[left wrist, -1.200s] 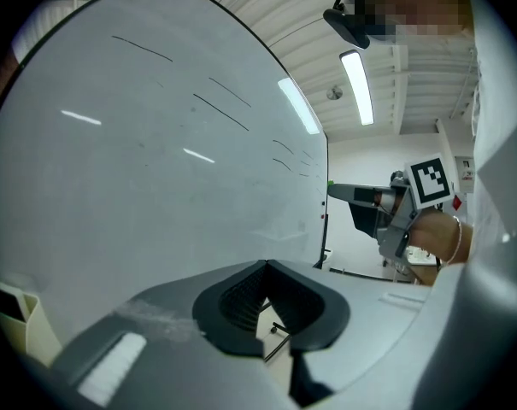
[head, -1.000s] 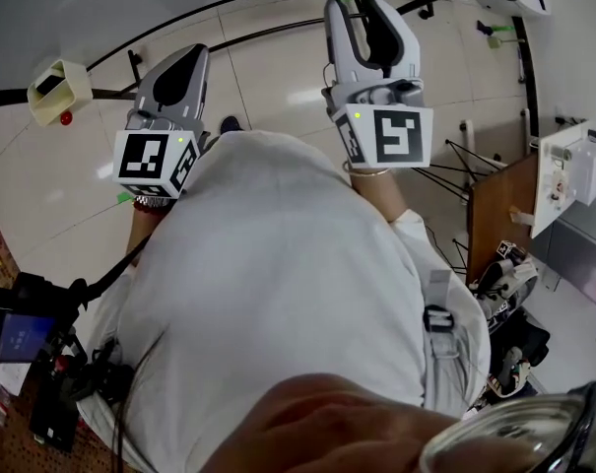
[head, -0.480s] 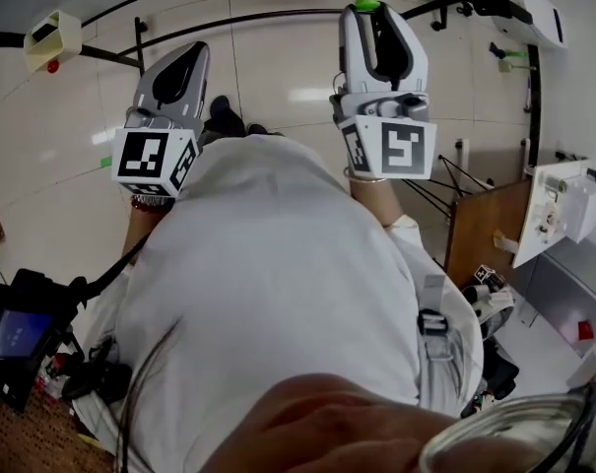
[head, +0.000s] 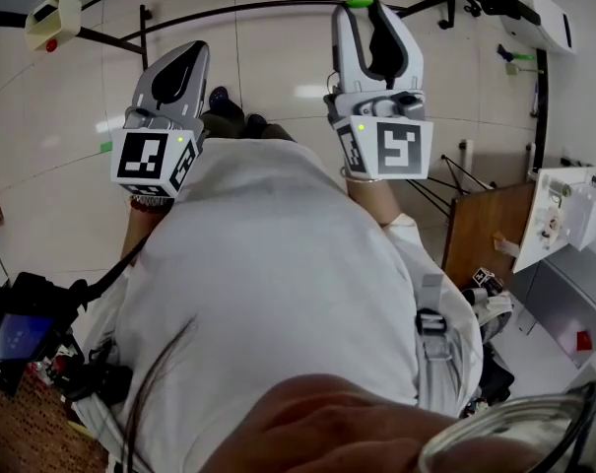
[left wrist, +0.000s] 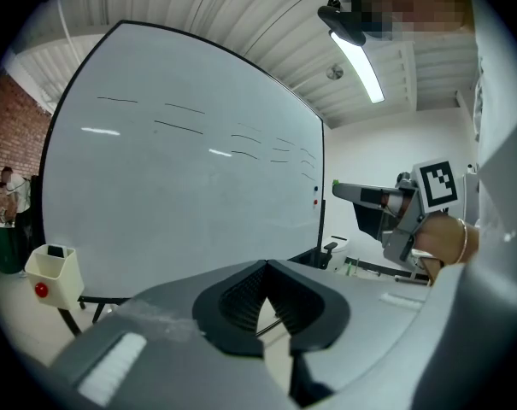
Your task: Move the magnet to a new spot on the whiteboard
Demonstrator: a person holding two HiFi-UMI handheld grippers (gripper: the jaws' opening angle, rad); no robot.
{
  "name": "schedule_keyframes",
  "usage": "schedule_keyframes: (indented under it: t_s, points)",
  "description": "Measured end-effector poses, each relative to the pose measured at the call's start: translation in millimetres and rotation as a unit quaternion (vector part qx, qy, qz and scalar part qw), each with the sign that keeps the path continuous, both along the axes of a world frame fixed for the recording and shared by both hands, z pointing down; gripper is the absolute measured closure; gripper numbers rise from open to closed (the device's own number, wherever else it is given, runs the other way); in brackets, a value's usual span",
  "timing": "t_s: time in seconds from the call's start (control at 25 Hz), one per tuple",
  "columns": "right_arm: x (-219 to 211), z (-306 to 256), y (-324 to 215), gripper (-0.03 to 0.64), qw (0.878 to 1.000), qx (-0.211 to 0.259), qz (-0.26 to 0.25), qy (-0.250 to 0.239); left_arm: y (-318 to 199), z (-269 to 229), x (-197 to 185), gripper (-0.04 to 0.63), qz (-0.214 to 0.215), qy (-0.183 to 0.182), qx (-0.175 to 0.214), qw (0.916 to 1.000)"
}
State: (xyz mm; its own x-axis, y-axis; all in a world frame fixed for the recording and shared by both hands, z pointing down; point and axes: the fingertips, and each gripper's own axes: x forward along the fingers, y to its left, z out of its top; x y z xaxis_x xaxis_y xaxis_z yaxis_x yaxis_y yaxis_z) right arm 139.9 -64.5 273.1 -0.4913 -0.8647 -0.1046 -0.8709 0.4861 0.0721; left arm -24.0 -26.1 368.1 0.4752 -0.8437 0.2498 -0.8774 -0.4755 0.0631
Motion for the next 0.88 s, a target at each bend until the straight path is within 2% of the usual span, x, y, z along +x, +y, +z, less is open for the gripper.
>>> schedule_keyframes:
  t_s: [0.24,0.56,0.72,0.88]
  points:
    - [12,-3,28,0.492,1.0,0.008,0.011,-0.007,19,0,11,0.589,0.014,0.004,0.006,0.9999]
    - [28,1,62,0.492,0.999,-0.003,0.04,-0.001,29,-7,38,0.589,0.06,0.017,0.015,0.9979]
    - [19,9,72,0.492,0.999,-0.016,0.035,0.009,37,3,26,0.589,0.052,0.024,0.001,0.9984]
    - [-3,18,78,0.492,1.0,-0.024,0.008,0.014,39,17,-2,0.589,0.016,0.022,-0.015,0.9995]
